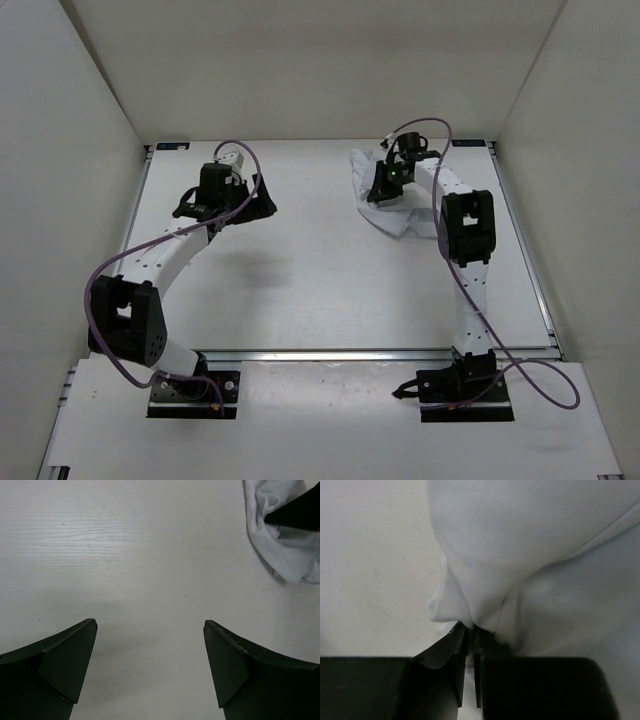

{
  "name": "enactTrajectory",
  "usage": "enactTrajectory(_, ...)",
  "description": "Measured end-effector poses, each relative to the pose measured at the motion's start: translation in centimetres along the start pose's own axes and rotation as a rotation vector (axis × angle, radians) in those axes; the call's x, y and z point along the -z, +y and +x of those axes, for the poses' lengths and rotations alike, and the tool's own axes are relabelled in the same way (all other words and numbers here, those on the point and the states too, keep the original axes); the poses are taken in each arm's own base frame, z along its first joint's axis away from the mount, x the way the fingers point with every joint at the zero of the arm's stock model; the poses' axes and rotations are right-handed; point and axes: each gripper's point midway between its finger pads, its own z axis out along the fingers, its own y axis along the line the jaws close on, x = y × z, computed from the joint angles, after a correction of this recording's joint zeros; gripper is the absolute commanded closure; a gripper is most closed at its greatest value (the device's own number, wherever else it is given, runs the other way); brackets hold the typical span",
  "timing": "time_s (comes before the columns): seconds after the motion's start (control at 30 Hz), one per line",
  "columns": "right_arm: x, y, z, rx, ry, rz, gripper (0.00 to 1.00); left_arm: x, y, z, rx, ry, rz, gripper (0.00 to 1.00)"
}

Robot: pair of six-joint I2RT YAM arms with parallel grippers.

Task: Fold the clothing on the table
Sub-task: Move the skirt to the center of the board

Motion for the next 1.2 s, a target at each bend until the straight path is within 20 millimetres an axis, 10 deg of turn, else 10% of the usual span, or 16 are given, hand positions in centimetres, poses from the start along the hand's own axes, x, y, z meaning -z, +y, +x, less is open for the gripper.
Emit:
enactTrajectory(0.27, 5.5, -7.3, -4.0, -0.090, -0.131, 0.120, 0.97, -2.6, -3.6, 3.0, -0.030, 0.095, 0.096, 0.01)
enactTrajectory(0.43, 10.5, -14.0, -5.3, -0.174, -0.212, 0.261, 0.37, -4.2, -6.0, 4.4, -0.063, 0.144, 0.143, 0.01)
enactTrajectory(0.53, 13.7, -16.6, -5.5, -0.180, -0.239, 0.370, 0.26, -4.5, -6.9, 5.3, -0.075, 0.168, 0.165, 0.01)
enactTrajectory(0.73, 16.8, -10.8, -6.5, 0.024, -0.272, 0.478, 0.21, -4.4, -7.4, 5.4, -0.076, 0.171, 0.183, 0.01)
enactTrajectory(0.93, 11.4, -1.6, -3.7, 0.284, -0.195, 0.460, 0.43, -3.8, -7.0, 5.4, -0.063, 0.164, 0.188, 0.02)
enactTrajectory(1.2, 9.8, -9.3, 0.0, 0.201, -0.051, 0.617, 0.30, -2.1, -5.2, 5.3, -0.027, 0.142, 0.172, 0.01)
